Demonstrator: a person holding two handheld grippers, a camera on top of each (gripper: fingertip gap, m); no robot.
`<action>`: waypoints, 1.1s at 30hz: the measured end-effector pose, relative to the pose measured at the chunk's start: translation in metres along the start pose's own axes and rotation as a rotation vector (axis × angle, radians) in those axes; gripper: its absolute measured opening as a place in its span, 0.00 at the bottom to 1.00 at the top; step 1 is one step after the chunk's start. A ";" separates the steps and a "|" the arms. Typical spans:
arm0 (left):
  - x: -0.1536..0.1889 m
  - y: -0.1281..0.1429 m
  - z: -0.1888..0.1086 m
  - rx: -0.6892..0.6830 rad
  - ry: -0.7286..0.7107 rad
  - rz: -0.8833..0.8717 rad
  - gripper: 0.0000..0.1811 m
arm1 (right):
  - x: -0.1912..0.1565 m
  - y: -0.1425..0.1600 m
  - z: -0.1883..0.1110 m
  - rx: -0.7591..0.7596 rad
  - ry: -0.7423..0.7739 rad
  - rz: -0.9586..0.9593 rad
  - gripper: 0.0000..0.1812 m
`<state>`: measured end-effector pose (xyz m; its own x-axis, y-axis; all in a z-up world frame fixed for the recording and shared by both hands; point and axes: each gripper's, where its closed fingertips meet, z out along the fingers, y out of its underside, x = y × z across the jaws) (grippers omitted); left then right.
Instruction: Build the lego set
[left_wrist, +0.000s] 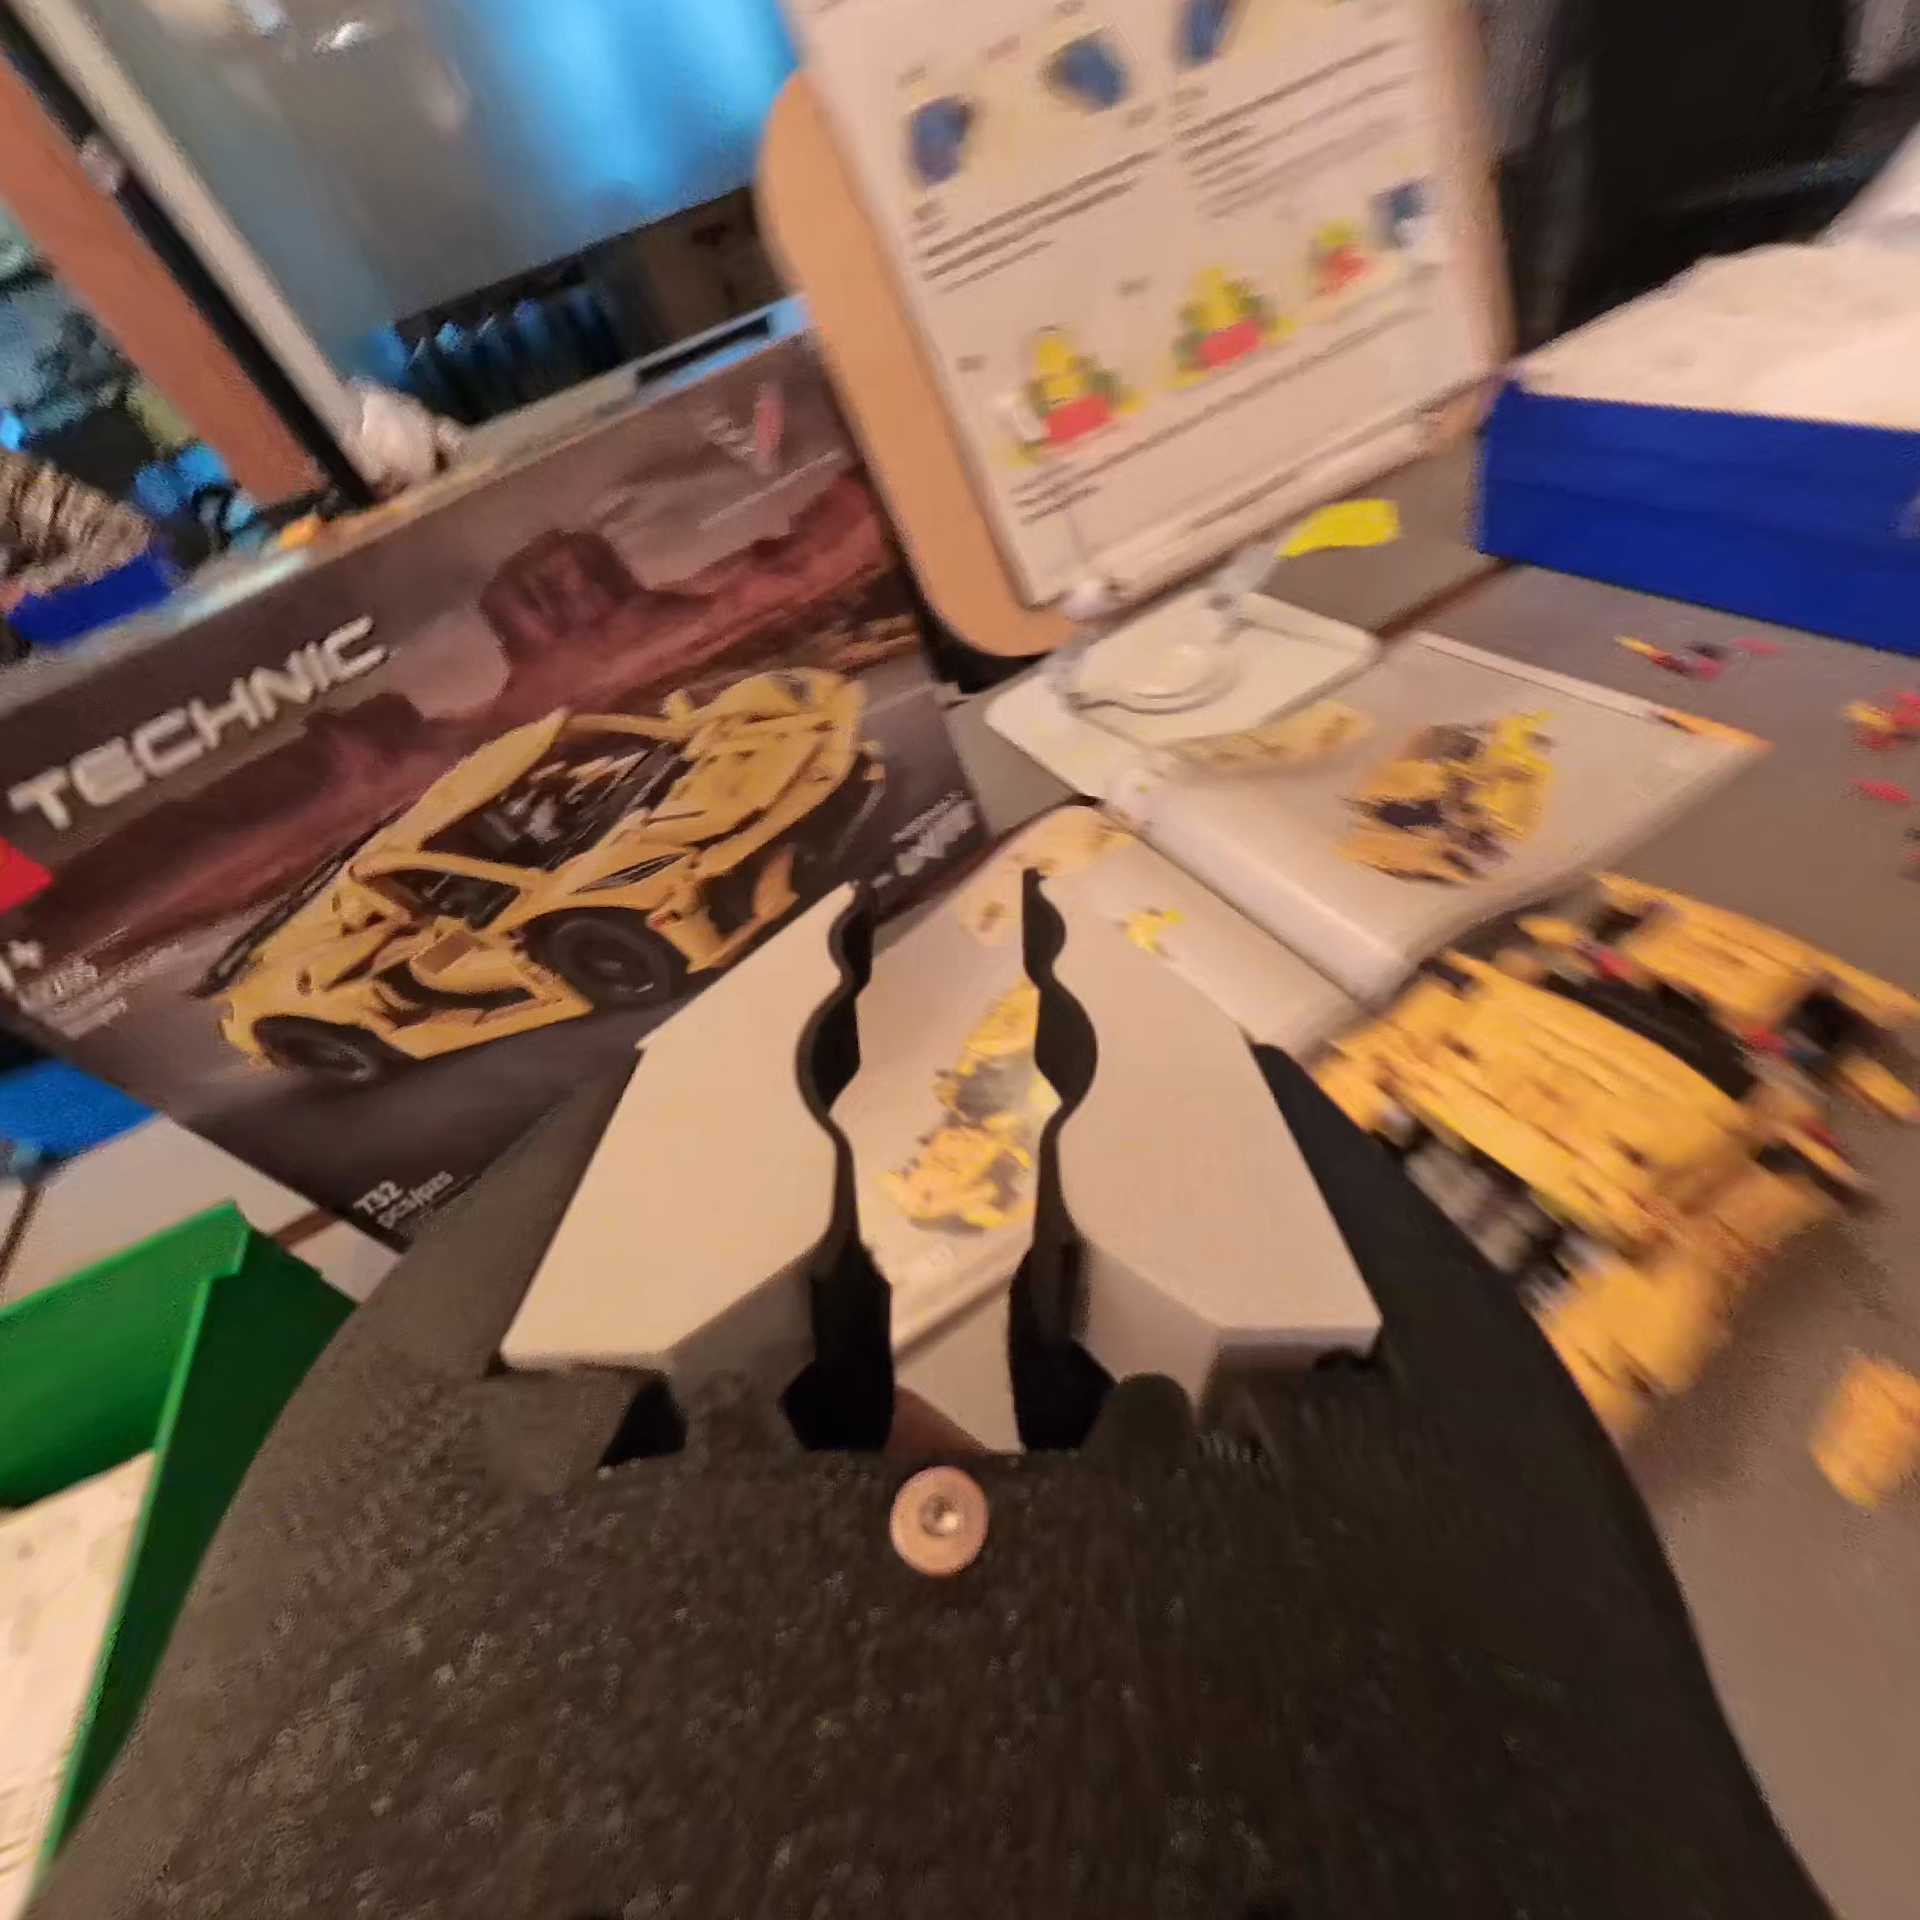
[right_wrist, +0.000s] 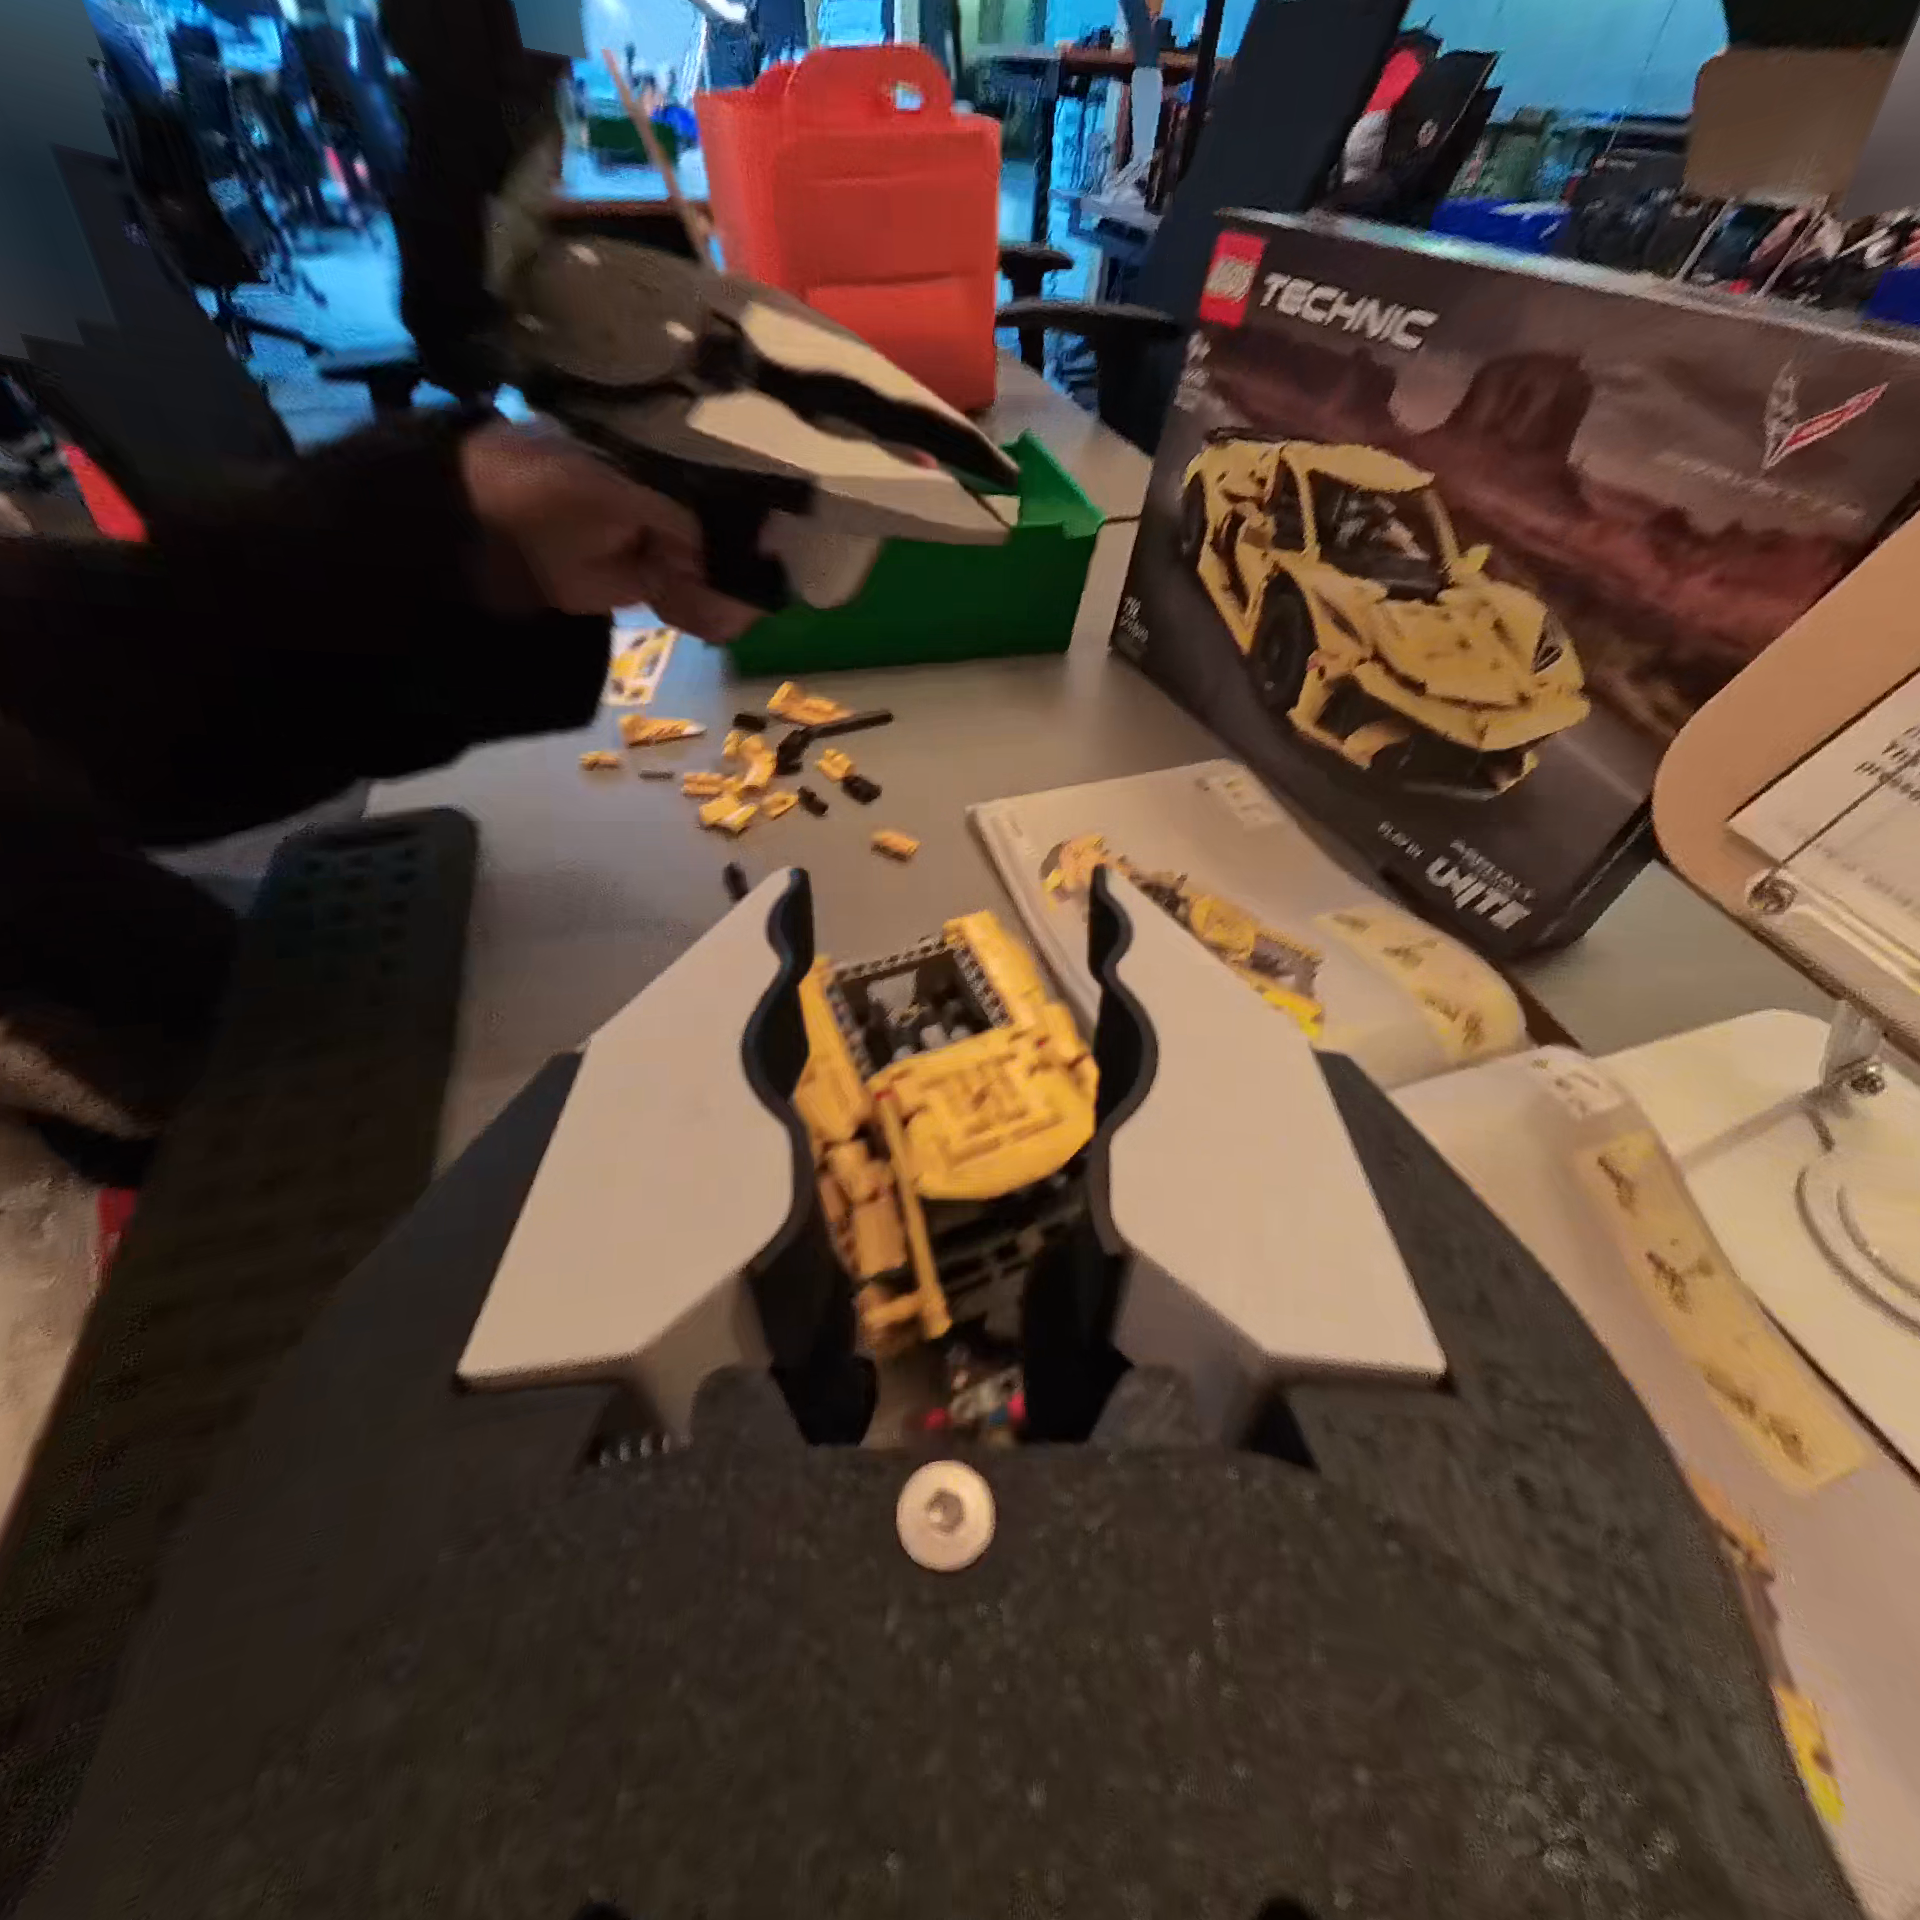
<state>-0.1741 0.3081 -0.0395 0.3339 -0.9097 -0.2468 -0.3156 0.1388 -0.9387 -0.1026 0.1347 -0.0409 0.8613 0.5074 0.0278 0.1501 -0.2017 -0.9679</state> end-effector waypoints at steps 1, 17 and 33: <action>-0.022 0.010 0.024 -0.031 -0.046 -0.070 0.16 | 0.012 0.000 0.008 0.019 0.015 0.013 0.29; -0.037 0.135 0.098 -0.157 0.032 -0.369 0.17 | 0.118 0.127 0.009 -0.080 0.459 0.201 0.21; -0.038 0.139 0.092 -0.166 0.022 -0.345 0.17 | 0.150 0.127 -0.066 -0.129 0.633 0.217 0.21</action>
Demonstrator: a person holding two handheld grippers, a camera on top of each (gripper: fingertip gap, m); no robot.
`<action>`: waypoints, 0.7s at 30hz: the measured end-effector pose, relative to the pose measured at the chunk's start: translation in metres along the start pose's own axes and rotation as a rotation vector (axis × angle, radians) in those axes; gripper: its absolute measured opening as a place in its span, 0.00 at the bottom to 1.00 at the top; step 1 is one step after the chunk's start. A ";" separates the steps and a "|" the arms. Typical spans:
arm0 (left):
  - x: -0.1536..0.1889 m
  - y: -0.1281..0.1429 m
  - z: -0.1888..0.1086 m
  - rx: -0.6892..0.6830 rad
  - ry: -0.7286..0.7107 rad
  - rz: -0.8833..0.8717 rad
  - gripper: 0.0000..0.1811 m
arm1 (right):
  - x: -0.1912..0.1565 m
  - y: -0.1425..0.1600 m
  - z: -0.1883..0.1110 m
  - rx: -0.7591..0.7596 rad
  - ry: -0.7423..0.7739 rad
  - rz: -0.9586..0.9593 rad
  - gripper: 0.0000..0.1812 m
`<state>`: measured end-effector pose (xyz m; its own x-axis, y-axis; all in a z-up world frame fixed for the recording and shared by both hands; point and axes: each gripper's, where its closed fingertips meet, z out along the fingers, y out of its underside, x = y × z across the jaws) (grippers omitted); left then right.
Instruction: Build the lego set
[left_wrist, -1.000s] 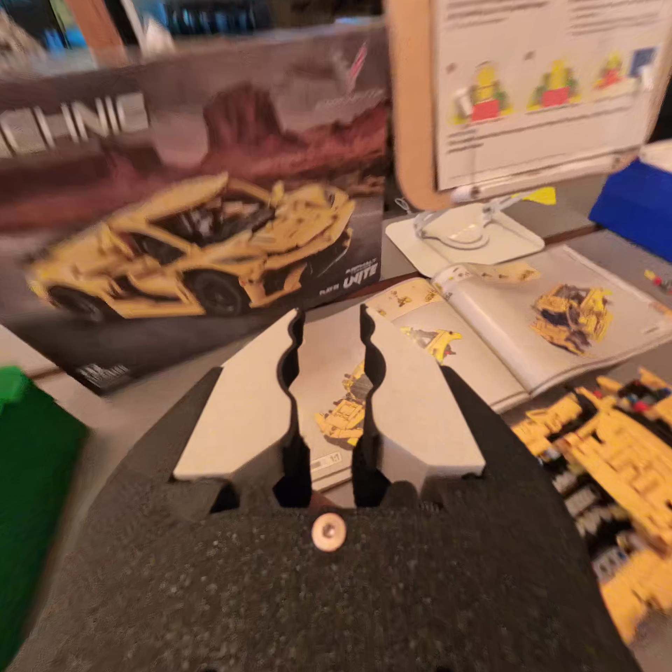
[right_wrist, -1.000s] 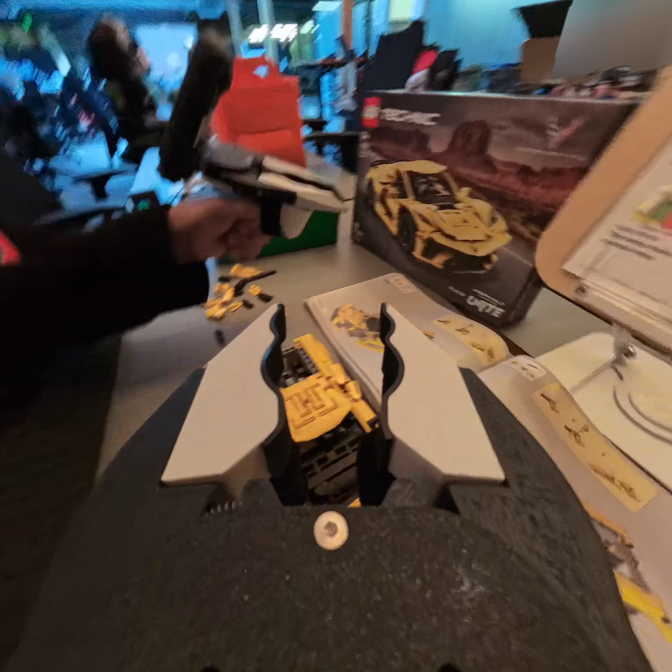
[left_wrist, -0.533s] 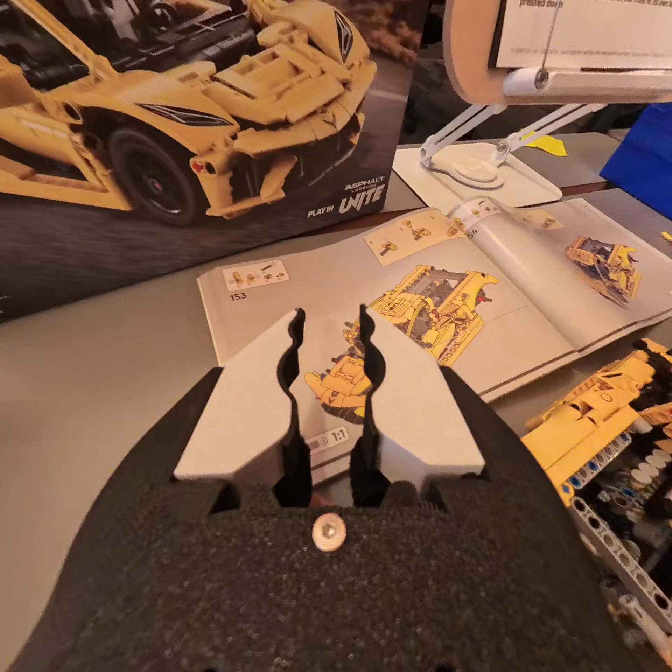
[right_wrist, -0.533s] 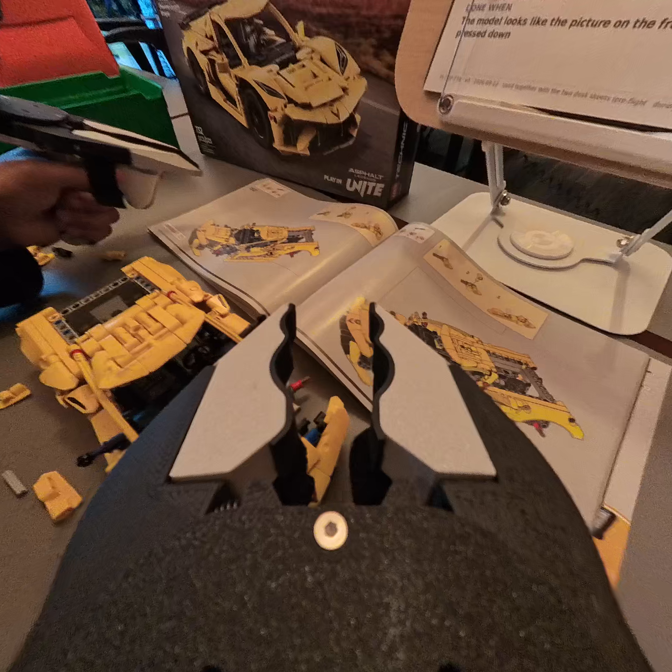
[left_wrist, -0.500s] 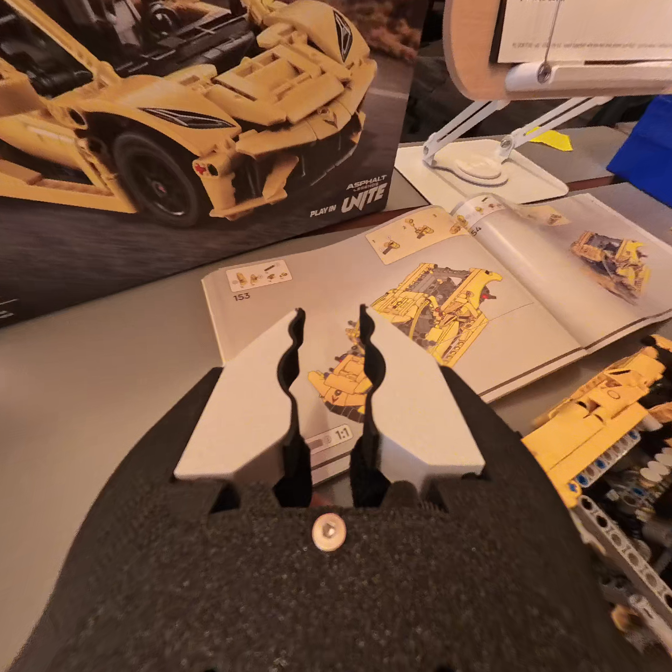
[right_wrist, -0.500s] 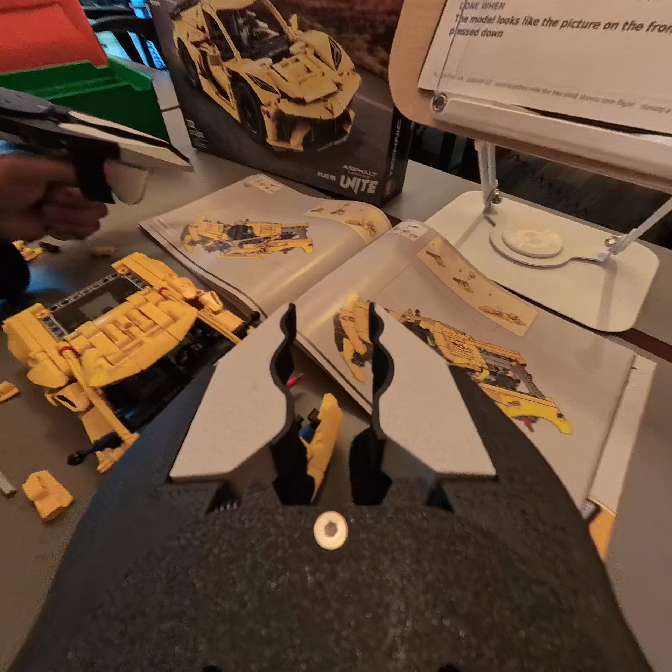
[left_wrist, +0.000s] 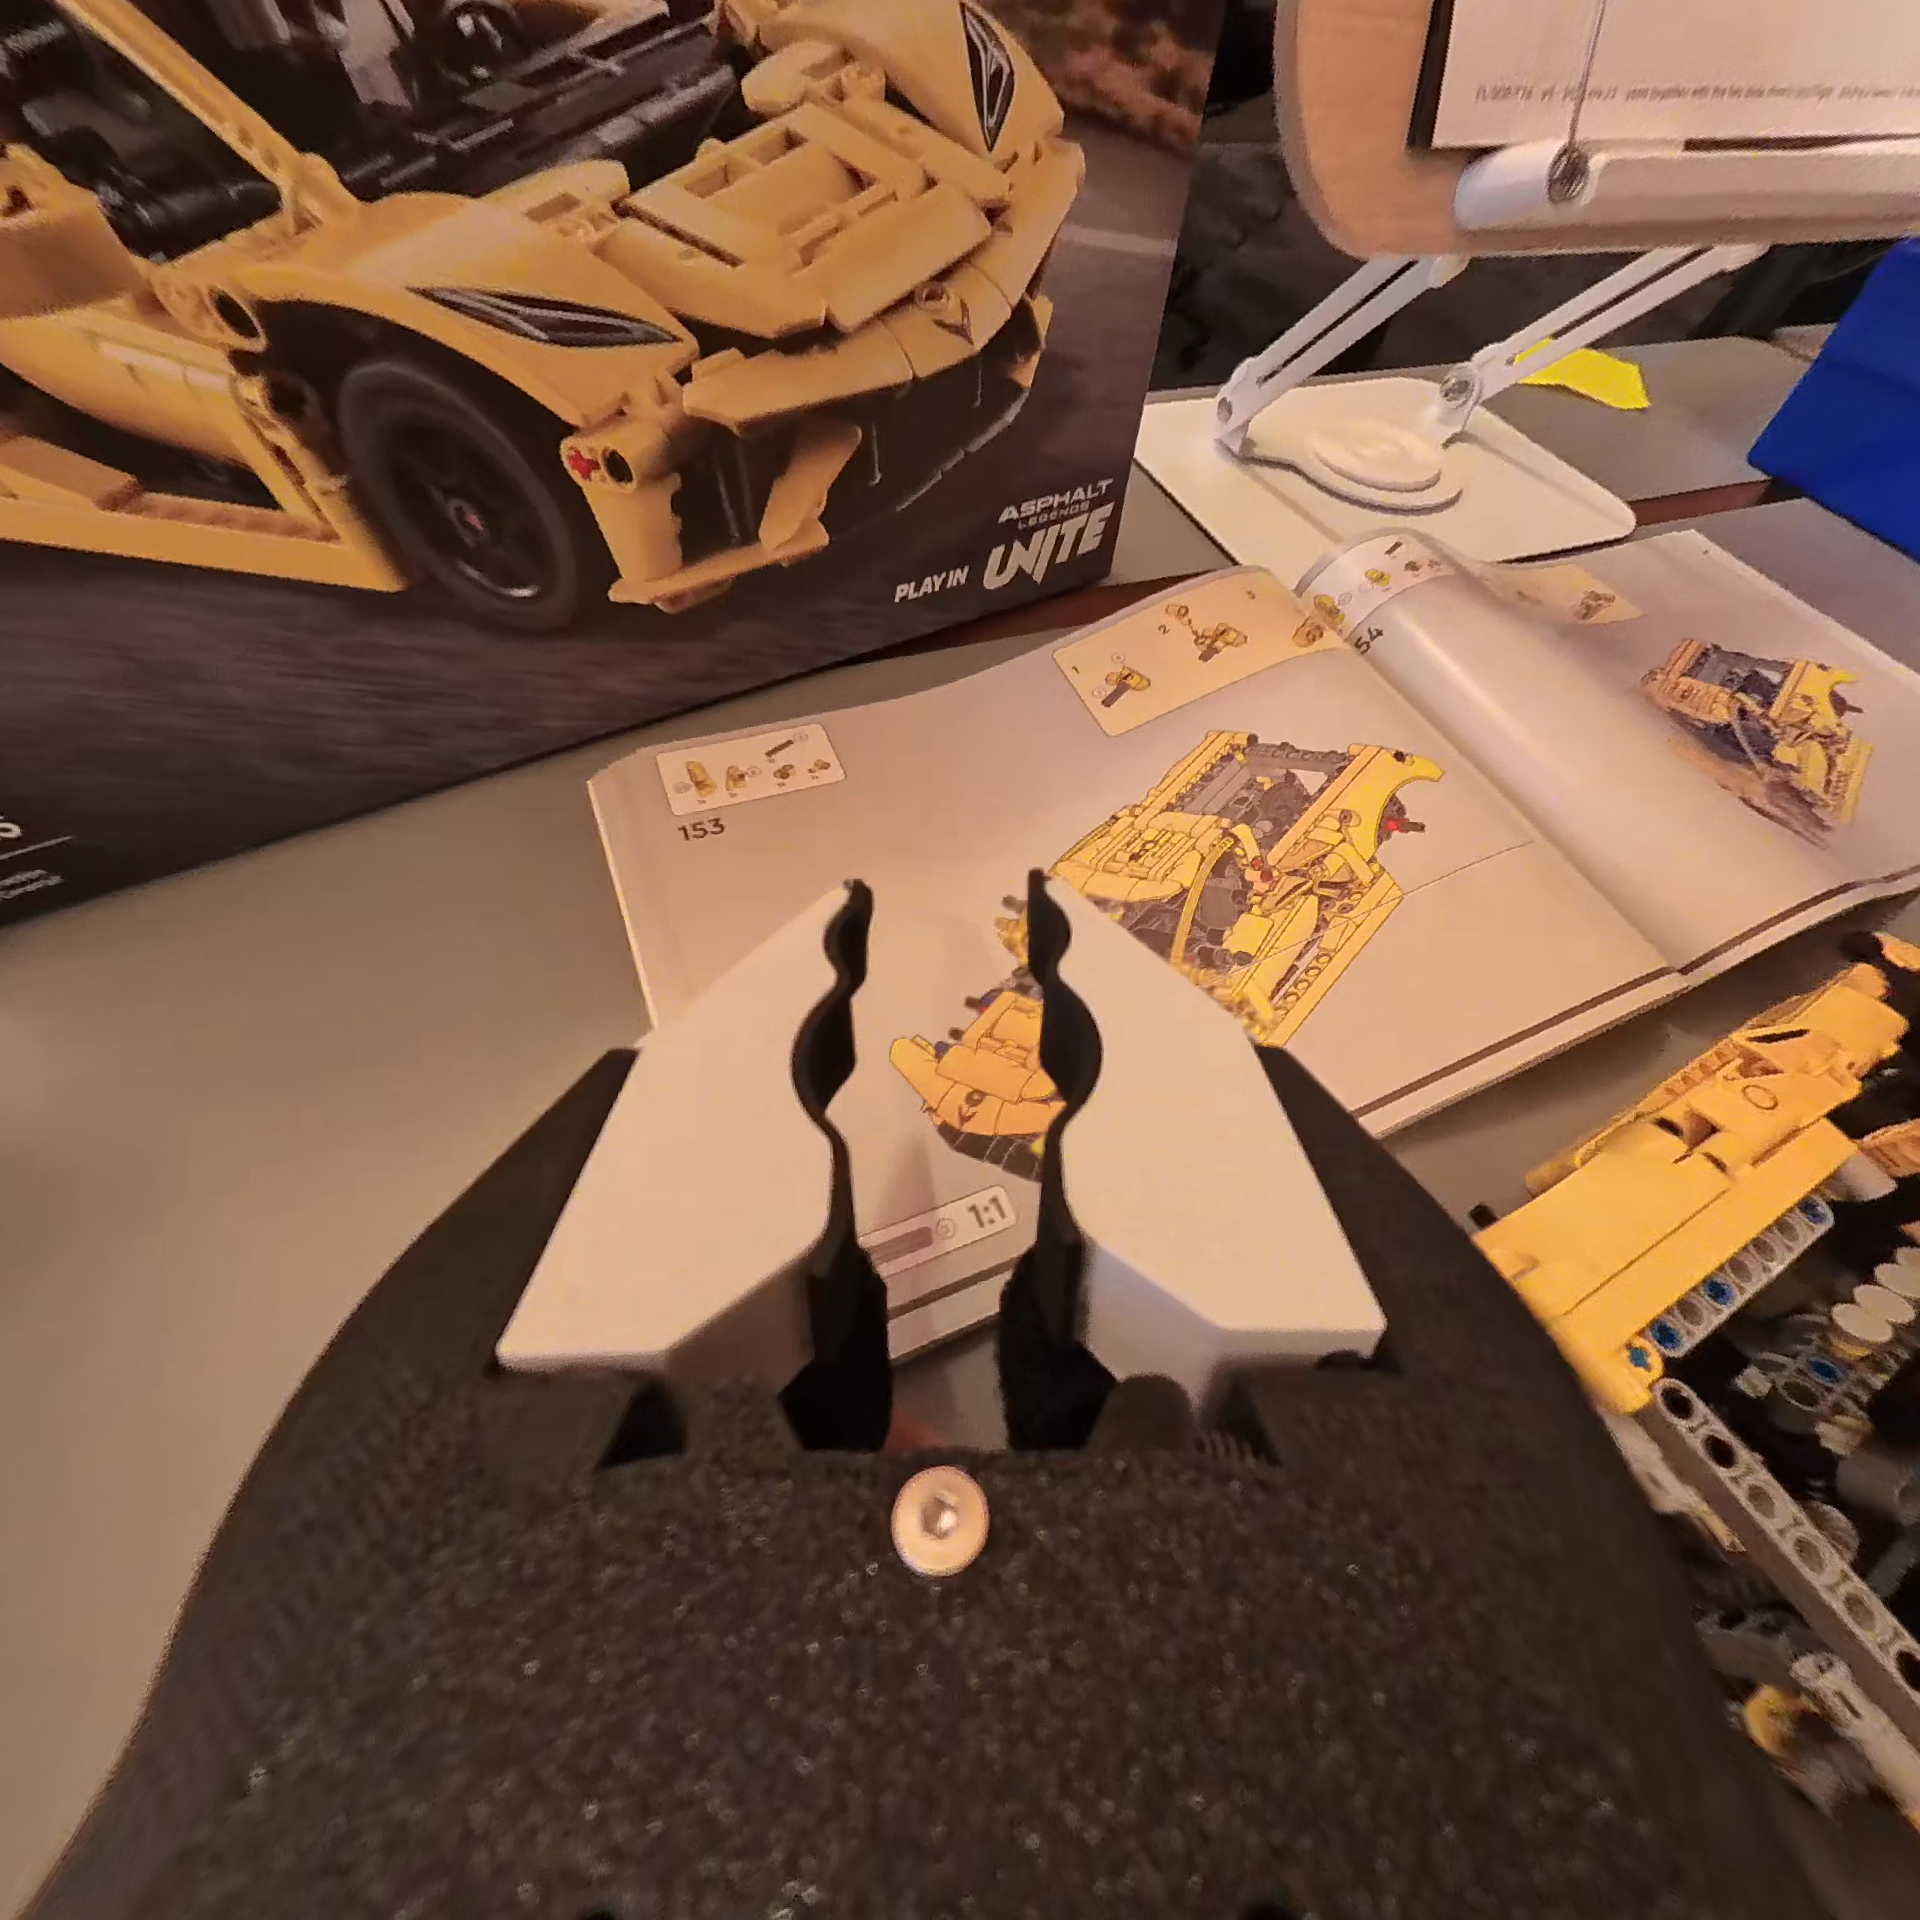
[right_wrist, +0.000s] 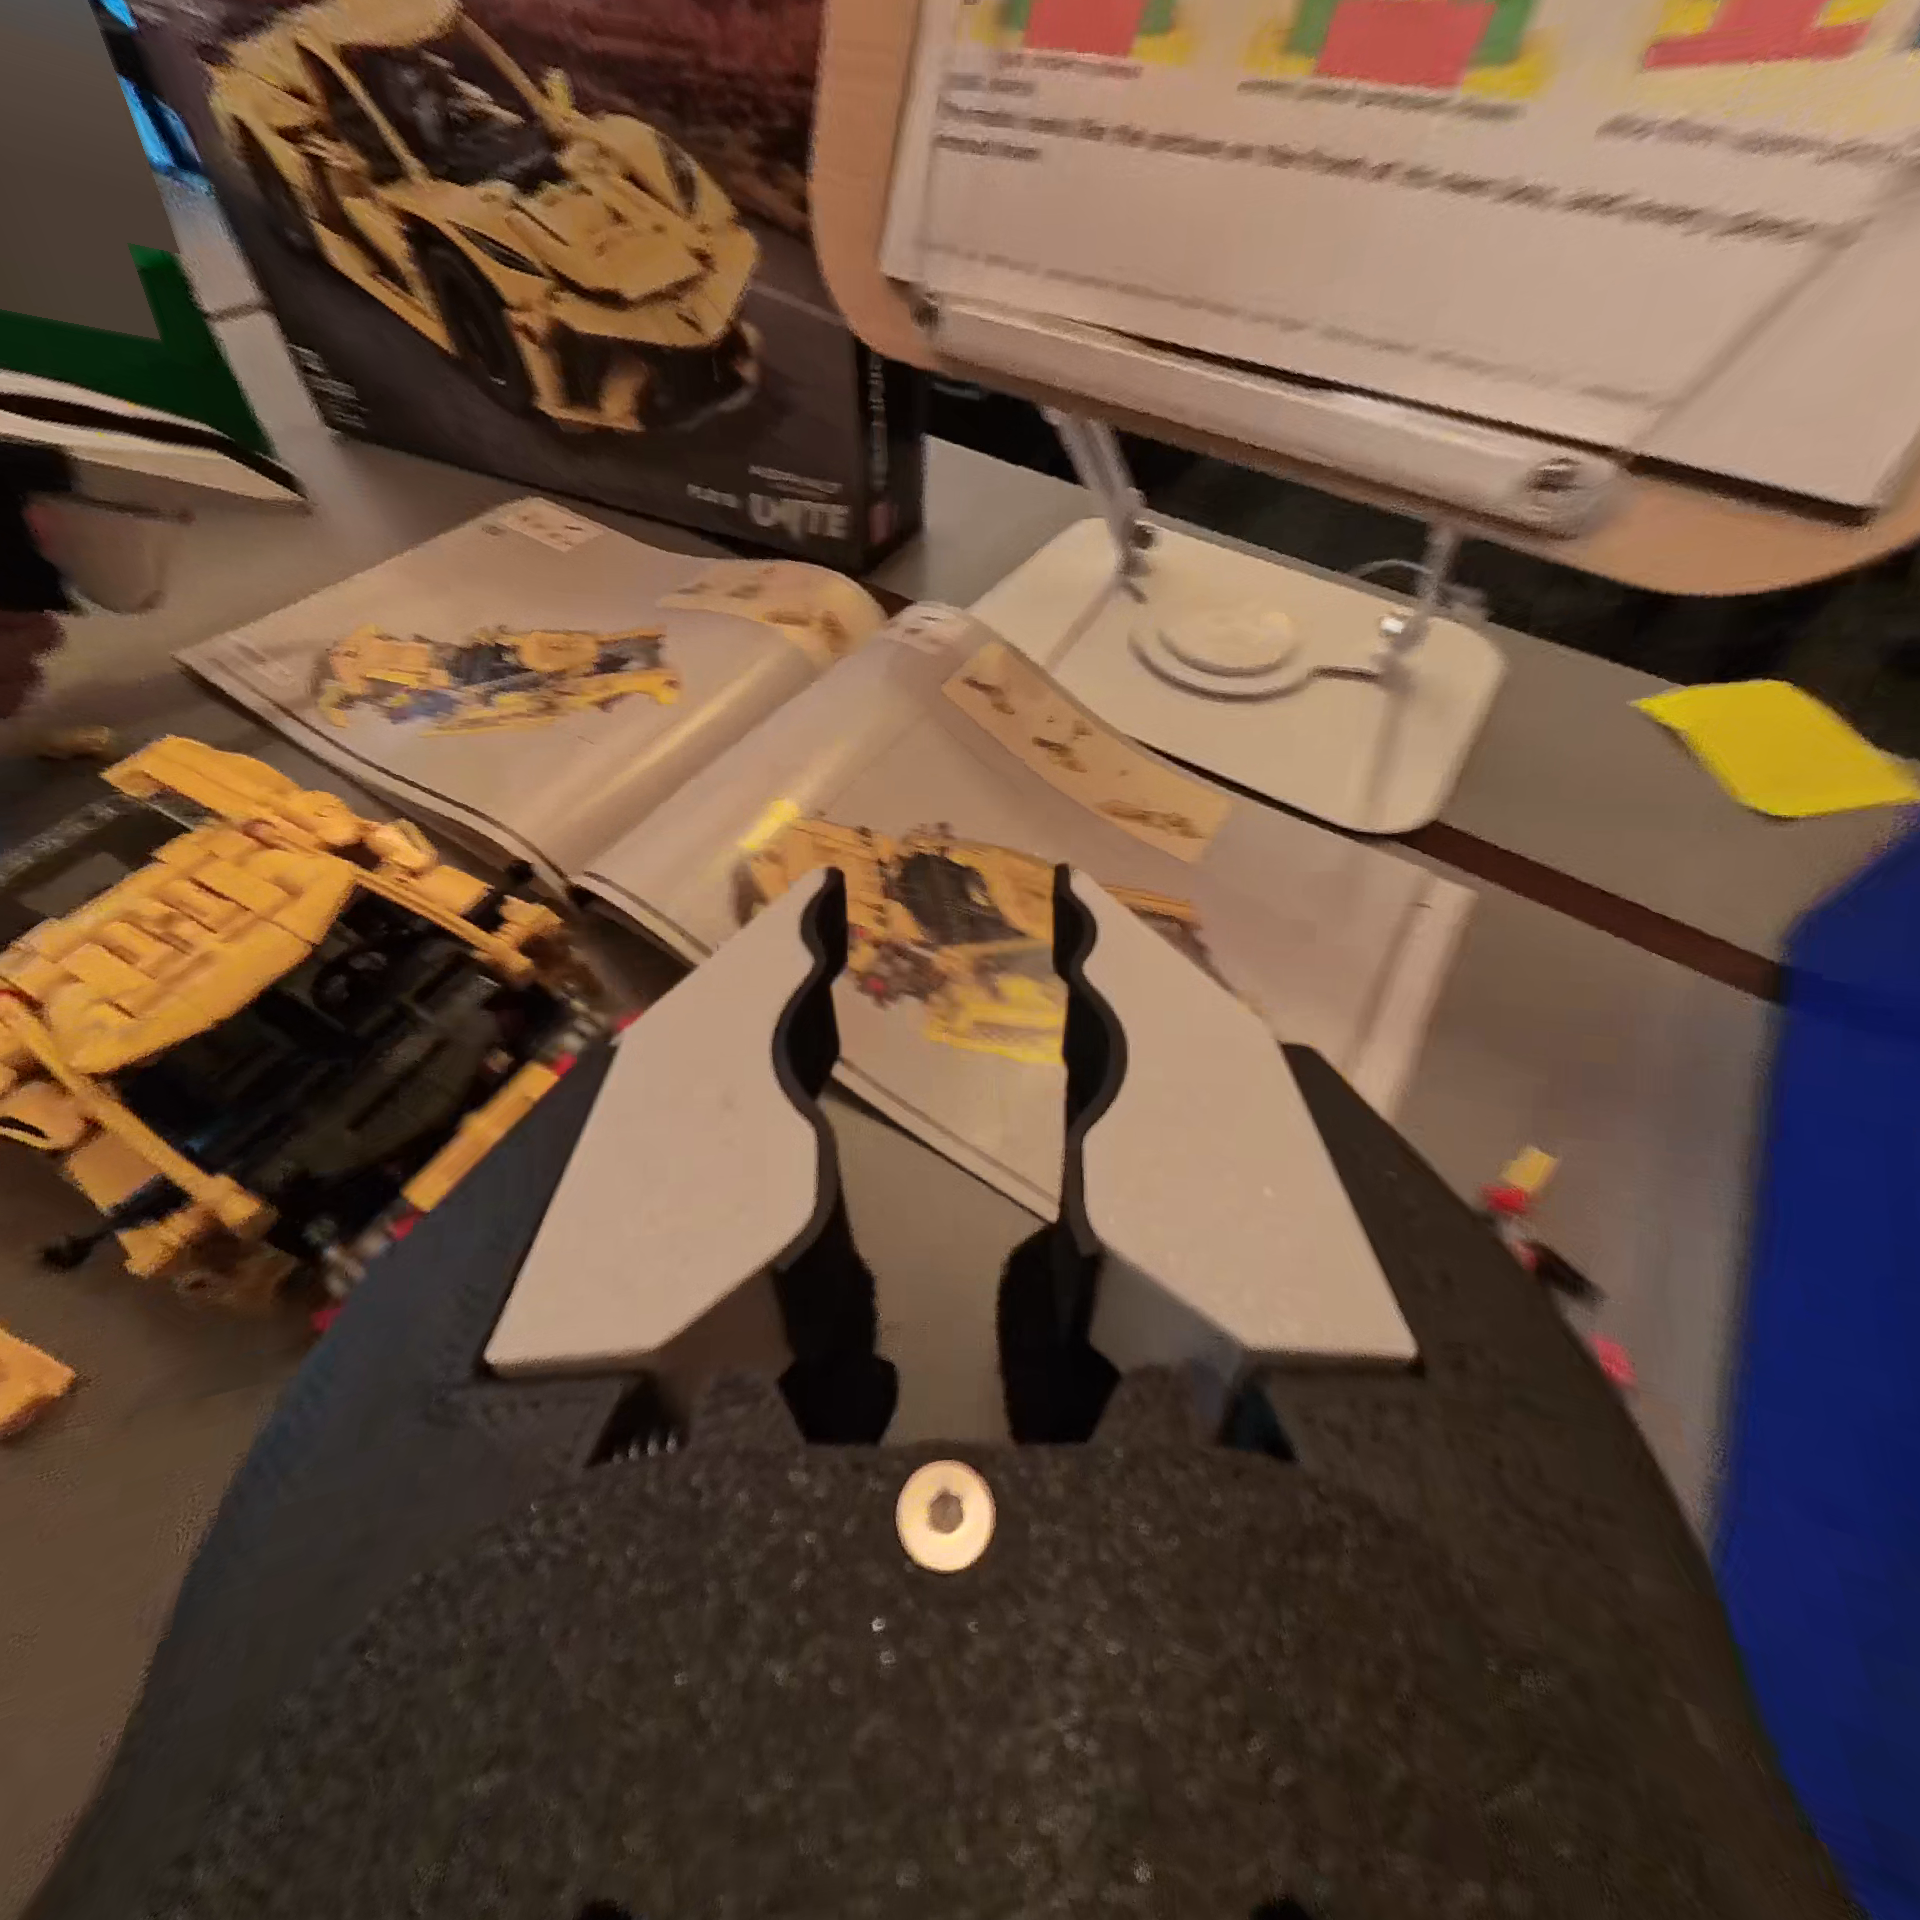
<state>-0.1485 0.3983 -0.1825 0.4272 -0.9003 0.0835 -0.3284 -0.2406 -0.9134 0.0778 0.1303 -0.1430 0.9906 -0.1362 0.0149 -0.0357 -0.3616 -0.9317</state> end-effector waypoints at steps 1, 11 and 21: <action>0.002 -0.002 -0.001 0.007 0.002 -0.004 0.17 | 0.013 0.003 -0.012 -0.025 0.041 -0.008 0.21; -0.004 -0.011 -0.005 0.040 -0.042 0.000 0.16 | 0.032 0.115 -0.126 -0.396 0.147 0.070 0.17; -0.003 -0.011 -0.005 0.041 -0.029 -0.024 0.16 | 0.001 0.137 -0.128 -0.392 0.129 0.148 0.14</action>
<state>-0.1500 0.4019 -0.1706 0.4590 -0.8833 0.0949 -0.2829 -0.2466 -0.9269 0.0574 -0.0374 -0.2238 0.9472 -0.3182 -0.0400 -0.2483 -0.6488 -0.7193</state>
